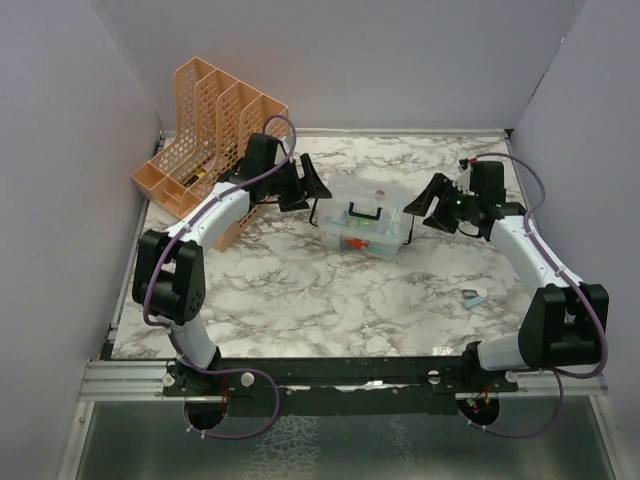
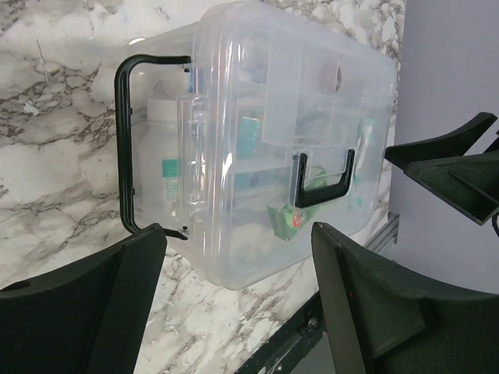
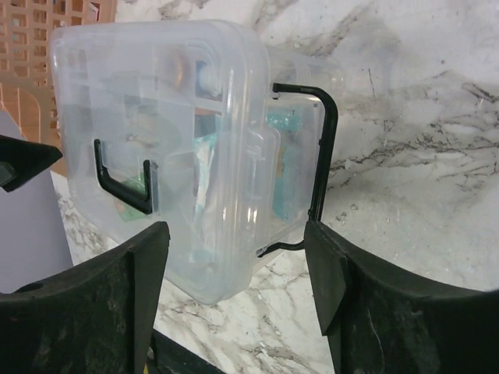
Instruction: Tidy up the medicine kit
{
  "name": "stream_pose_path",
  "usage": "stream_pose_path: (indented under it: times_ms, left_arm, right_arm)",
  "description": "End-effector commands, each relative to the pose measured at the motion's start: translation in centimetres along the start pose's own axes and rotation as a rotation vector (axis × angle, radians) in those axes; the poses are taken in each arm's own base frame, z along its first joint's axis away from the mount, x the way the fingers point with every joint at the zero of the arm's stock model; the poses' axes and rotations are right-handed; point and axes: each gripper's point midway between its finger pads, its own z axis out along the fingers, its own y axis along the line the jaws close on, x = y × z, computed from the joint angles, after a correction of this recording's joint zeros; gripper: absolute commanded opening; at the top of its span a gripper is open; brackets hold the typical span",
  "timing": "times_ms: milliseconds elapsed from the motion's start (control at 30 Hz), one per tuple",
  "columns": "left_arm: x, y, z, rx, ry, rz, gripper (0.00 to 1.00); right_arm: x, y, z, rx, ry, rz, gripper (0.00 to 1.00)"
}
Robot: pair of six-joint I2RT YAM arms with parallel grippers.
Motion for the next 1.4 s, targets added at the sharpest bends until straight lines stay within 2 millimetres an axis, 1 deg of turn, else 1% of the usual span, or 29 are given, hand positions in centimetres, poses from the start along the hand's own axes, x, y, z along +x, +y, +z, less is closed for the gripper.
stream_pose_path:
  times_ms: [0, 133, 333, 533, 633, 733, 867, 967, 1067, 1133, 1233, 1367]
  left_arm:
    - [-0.4, 1.0, 0.5, -0.05, 0.015, 0.068, 0.79]
    - [-0.1, 1.8, 1.4, -0.061, 0.049, 0.076, 0.79]
    - [0.1, 2.7, 2.3, -0.078, 0.078, 0.078, 0.79]
    - [0.5, 3.5, 2.7, -0.099, 0.095, 0.076, 0.79]
    - [0.4, 3.5, 2.5, -0.104, 0.089, 0.085, 0.79]
    - [-1.1, 2.4, 1.6, -0.107, 0.046, 0.136, 0.79]
    - [-3.4, -0.3, 0.3, -0.106, -0.041, 0.243, 0.82]
    - [-4.4, -2.2, -0.3, -0.129, -0.109, 0.322, 0.83]
    - [-5.1, -3.4, -0.4, -0.161, -0.16, 0.368, 0.83]
    - [-5.3, -4.1, -0.3, -0.185, -0.192, 0.403, 0.83]
    - [-5.3, -5.8, 0.0, -0.215, -0.231, 0.473, 0.83]
    - [-4.4, -7.5, 0.7, -0.255, -0.263, 0.569, 0.86]
  right_arm:
    - [-2.4, 2.4, -1.2, -0.068, -0.08, -0.015, 0.75]
    - [-2.4, 1.6, -0.3, -0.059, -0.095, -0.01, 0.84]
    - [-1.3, 0.0, 1.3, -0.055, -0.104, 0.006, 0.94]
    - [-0.3, -0.2, 2.4, -0.12, -0.109, 0.02, 0.96]
    - [0.1, 0.0, 2.4, -0.149, -0.112, 0.036, 0.96]
    - [-0.4, 0.7, 1.8, -0.163, -0.132, 0.029, 0.96]
    - [-1.3, 1.8, 0.7, -0.184, -0.165, 0.012, 0.97]
    - [-2.0, 2.3, -0.3, -0.225, -0.208, 0.039, 0.99]
    - [-2.6, 2.7, -1.1, -0.275, -0.24, 0.077, 0.99]
    - [-3.0, 2.5, -1.6, -0.303, -0.257, 0.11, 0.99]
    - [-3.2, 1.4, -1.9, -0.339, -0.272, 0.181, 0.99]
    - [-2.9, -0.1, -1.9, -0.389, -0.264, 0.259, 0.98]
